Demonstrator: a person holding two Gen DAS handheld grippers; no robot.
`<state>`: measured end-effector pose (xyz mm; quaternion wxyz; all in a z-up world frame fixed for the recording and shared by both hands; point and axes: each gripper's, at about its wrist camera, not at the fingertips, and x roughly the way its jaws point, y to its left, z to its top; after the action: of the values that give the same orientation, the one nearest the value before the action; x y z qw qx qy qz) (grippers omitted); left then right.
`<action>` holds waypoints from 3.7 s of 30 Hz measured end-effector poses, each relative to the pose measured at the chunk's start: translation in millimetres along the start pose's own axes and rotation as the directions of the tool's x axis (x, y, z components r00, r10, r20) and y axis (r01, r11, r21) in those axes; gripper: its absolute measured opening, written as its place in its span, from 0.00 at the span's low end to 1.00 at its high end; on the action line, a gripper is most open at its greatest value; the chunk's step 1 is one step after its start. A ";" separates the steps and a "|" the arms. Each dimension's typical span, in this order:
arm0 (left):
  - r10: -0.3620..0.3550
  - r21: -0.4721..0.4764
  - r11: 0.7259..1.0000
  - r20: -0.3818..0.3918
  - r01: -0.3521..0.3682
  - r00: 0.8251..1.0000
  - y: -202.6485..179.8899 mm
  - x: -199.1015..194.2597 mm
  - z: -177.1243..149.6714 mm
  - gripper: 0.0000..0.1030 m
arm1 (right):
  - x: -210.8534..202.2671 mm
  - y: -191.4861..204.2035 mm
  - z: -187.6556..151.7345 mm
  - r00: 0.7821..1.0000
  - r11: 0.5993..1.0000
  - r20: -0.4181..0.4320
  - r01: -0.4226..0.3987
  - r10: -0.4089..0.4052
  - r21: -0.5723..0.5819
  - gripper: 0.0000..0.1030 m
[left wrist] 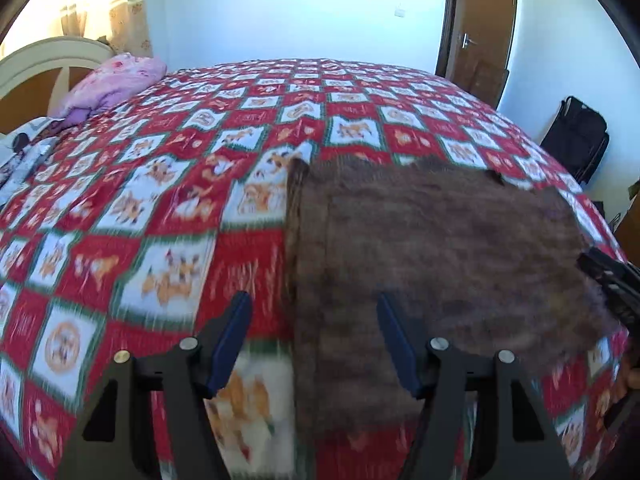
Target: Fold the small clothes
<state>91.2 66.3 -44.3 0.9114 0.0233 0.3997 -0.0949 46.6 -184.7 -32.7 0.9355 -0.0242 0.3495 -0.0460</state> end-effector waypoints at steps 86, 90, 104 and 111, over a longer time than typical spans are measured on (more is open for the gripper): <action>-0.251 -0.611 0.703 0.265 0.363 0.931 53.6 23.1 -61.3 0.18 | 129.2 265.2 99.2 0.935 0.907 -0.298 -0.285 0.192 -0.311 0.21; -0.271 -0.608 0.701 0.255 0.372 0.928 57.8 22.3 -60.4 0.11 | 129.6 217.9 110.1 0.876 0.910 -0.304 -0.410 0.375 -0.060 0.12; -0.268 -0.162 0.922 0.389 0.352 0.882 -18.7 -45.4 -7.3 0.09 | 67.1 96.5 128.1 0.813 0.802 -0.068 -0.551 0.578 0.232 0.12; -0.430 0.081 0.898 0.368 0.432 0.825 -95.3 -64.6 12.6 0.09 | 39.9 -9.6 133.1 0.844 0.807 0.013 -0.517 0.536 0.286 0.12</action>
<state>39.3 -18.7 14.8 0.9259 -0.0886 0.2125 -0.2995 163.3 -196.6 42.5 0.8928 0.2070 0.3642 0.1656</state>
